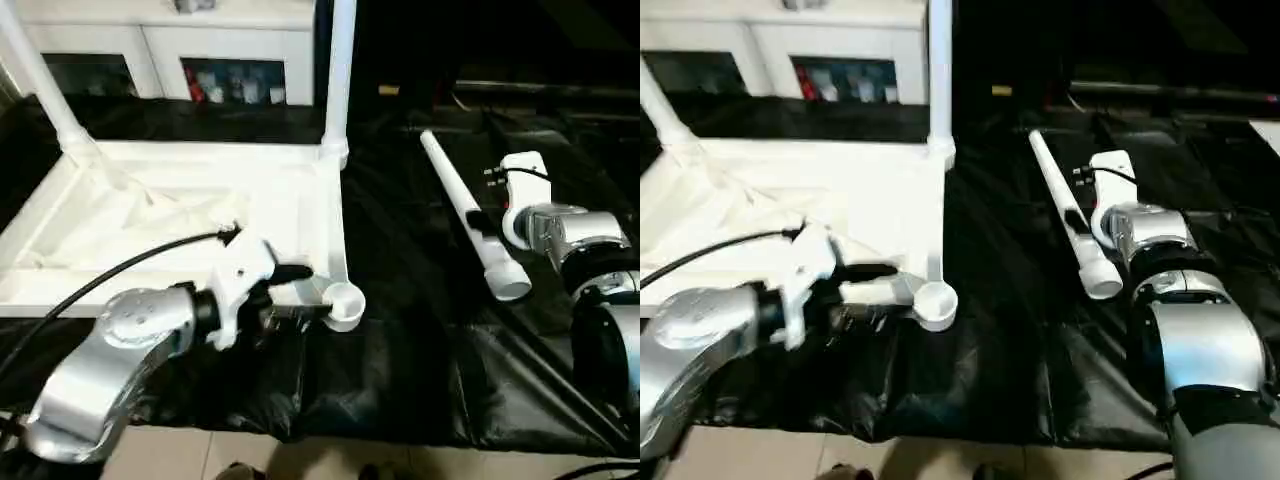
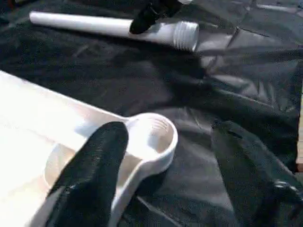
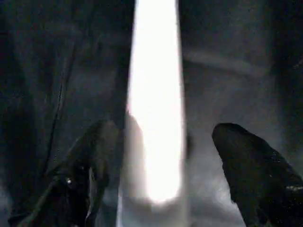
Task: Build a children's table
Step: Pick table leg
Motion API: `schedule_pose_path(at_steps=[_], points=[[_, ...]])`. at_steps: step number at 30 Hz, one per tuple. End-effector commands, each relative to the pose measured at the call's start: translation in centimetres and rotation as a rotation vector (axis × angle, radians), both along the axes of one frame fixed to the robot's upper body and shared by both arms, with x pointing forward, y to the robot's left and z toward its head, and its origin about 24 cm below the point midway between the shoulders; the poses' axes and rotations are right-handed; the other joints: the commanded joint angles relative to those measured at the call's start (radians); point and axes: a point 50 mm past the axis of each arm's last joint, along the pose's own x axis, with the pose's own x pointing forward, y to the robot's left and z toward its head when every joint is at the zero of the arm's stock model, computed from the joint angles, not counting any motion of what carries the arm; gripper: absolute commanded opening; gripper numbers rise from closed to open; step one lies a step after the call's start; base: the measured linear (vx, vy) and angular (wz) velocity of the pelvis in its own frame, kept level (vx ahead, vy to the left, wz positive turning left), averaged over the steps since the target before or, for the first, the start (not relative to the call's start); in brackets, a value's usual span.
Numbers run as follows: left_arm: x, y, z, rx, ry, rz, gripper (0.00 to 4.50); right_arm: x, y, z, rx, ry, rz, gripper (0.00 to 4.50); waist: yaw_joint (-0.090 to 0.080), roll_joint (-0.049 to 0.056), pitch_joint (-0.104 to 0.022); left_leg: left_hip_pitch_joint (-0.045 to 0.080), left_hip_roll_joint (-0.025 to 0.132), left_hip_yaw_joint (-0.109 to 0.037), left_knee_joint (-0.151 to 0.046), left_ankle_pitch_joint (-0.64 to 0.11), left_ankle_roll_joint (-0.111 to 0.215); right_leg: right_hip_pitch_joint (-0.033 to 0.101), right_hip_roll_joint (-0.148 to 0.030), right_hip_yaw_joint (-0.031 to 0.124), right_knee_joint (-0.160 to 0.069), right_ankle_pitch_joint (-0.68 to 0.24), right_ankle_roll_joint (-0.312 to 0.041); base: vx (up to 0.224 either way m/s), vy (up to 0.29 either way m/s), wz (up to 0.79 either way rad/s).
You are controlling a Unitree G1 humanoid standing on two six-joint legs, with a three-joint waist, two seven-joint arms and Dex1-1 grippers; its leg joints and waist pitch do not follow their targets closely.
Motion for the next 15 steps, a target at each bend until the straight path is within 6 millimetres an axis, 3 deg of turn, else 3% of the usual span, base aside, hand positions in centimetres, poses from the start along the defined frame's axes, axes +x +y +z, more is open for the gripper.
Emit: schedule_pose_path(at_steps=[1,2,6,9,10,15], points=[[-0.3,0.2,0.3,0.001,0.004,-0.004,3.27,0.0,-0.2,0.4,0.011,0.021,0.0,3.61,0.003,-0.005,-0.053,0.009,0.008,0.006,-0.061,-0.218,0.031,0.051,-0.05,0.037,-0.069,-0.244,-0.227,0.0,0.0,0.0],[-0.5,0.3,0.4,0.006,0.012,-0.004,3.27,-0.3,-0.3,0.1,0.03,0.044,-0.005,3.61,0.003,-0.005,-0.045,0.008,0.009,0.006,-0.063,-0.214,0.032,0.049,-0.051,0.038,-0.069,-0.241,-0.23,0.0,0.0,0.0],[-0.9,0.5,0.7,0.015,0.019,-0.005,3.27,-0.8,-0.2,-0.5,0.152,0.088,-0.018,3.61,0.004,-0.006,-0.04,0.007,0.01,0.007,-0.062,-0.184,0.041,0.052,-0.052,0.04,-0.064,-0.205,-0.247,0.0,0.0,0.0],[-1.0,0.5,0.7,0.02,0.026,-0.004,3.27,-1.1,-0.5,-0.9,0.149,0.115,-0.02,3.61,0.005,-0.009,-0.037,0.007,0.011,0.009,-0.062,-0.171,0.042,0.051,-0.051,0.04,-0.062,-0.183,-0.26,0.0,0.0,0.0],[-1.0,0.5,0.7,0.02,0.031,-0.008,3.29,-1.4,-0.8,-1.2,0.13,0.136,-0.02,3.34,0.005,-0.009,-0.035,0.007,0.012,0.008,-0.062,-0.174,0.043,0.05,-0.052,0.04,-0.063,-0.187,-0.262,0.0,0.0,0.0],[-1.1,0.5,0.9,0.017,0.043,-0.017,3.29,-1.7,-1.2,-1.4,0.128,0.156,-0.031,2.92,0.007,-0.014,-0.035,0.009,0.012,0.01,-0.062,-0.187,0.033,0.05,-0.055,0.042,-0.065,-0.225,-0.254,0.0,0.0,0.0]])
